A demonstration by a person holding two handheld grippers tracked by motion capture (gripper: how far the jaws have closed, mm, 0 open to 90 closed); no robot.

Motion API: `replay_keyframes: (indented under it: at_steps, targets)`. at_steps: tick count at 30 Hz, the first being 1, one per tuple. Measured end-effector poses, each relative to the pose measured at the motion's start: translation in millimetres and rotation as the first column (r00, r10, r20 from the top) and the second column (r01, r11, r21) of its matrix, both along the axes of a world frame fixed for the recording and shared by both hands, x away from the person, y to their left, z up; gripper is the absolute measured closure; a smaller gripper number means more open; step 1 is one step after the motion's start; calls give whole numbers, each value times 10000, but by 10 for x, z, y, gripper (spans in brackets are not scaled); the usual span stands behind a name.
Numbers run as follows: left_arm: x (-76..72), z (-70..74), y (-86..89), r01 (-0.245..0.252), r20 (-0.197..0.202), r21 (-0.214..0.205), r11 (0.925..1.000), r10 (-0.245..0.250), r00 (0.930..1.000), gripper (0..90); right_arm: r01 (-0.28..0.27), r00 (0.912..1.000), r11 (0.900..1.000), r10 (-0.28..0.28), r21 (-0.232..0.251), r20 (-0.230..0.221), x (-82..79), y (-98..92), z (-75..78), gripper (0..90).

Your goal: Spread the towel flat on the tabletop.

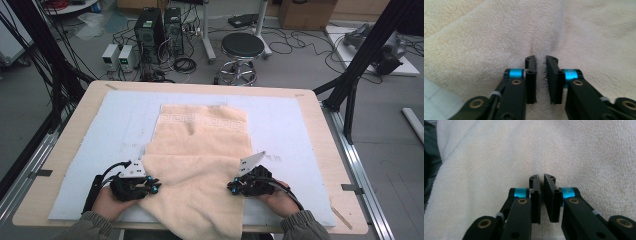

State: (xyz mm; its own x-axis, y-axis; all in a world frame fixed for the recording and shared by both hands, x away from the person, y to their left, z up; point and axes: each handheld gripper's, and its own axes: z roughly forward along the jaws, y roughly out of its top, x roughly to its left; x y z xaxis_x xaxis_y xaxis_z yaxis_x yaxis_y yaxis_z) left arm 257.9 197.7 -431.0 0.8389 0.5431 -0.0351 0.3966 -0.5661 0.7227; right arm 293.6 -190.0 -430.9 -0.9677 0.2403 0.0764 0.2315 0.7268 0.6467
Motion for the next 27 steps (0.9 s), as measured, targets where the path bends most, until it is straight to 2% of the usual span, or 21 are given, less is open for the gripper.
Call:
replay_keyframes:
  at_steps: [3, 5, 6, 8, 10, 11, 13, 15, 19, 20, 22, 25, 27]
  targets:
    - [-124, 73, 15, 222, -160, -202, 9995, -226, 9996, 827, -156, 9999, 9999, 156, 50, -68, -66, -21, 43, 856]
    - [-253, 146, 39, 380, -466, -719, 9967, -414, 9981, 833, -358, 9994, 9991, 358, 234, 9, -160, -51, 96, 856]
    - [-335, 194, 55, 436, -545, -1040, 9936, -495, 9973, 834, -490, 9988, 9982, 487, 332, 111, -227, -72, 133, 856]
    - [-525, 292, 79, 691, -455, -1569, 9852, -771, 9960, 834, -862, 9963, 9936, 861, 732, 40, -380, -123, 222, 853]
    - [-683, 385, 100, 956, -254, -2005, 9750, -1027, 9944, 819, -1281, 9915, 9838, 1240, 1255, 400, -543, -180, 327, 804]
    - [-729, 426, 105, 989, -122, -2165, 9713, -1040, 9945, 772, -1228, 9917, 9821, 1160, 1429, 553, -602, -214, 379, 773]
    - [-741, 480, 117, 852, 99, -2150, 9729, -851, 9963, 642, -944, 9934, 9826, 826, 1602, 790, -628, -275, 461, 732]
    - [-663, 475, 130, 601, 308, -2007, 9778, -550, 9980, 586, -562, 9936, 9878, 411, 1452, 1049, -568, -306, 488, 693]
    - [-399, 326, 154, 115, 390, -1675, 9858, -51, 9992, 551, -76, 9945, 9912, -63, 1318, 1045, -338, -277, 370, 638]
    - [-335, 278, 149, 76, 343, -1521, 9883, -24, 9994, 540, 150, 9954, 9917, -269, 1279, 923, -272, -270, 312, 634]
    - [-240, 183, 126, 55, 294, -1054, 9944, -24, 9996, 536, 456, 9981, 9922, -501, 1164, 358, -146, -254, 189, 615]
    - [-169, 50, 78, 214, 12, -331, 9992, -214, 9998, 539, 602, 9981, 9959, -609, 671, 91, -53, -227, 47, 586]
    - [-168, -20, 50, 504, -292, -79, 9987, -506, 9983, 580, 579, 9983, 9975, -580, 399, 11, -51, -217, -23, 588]
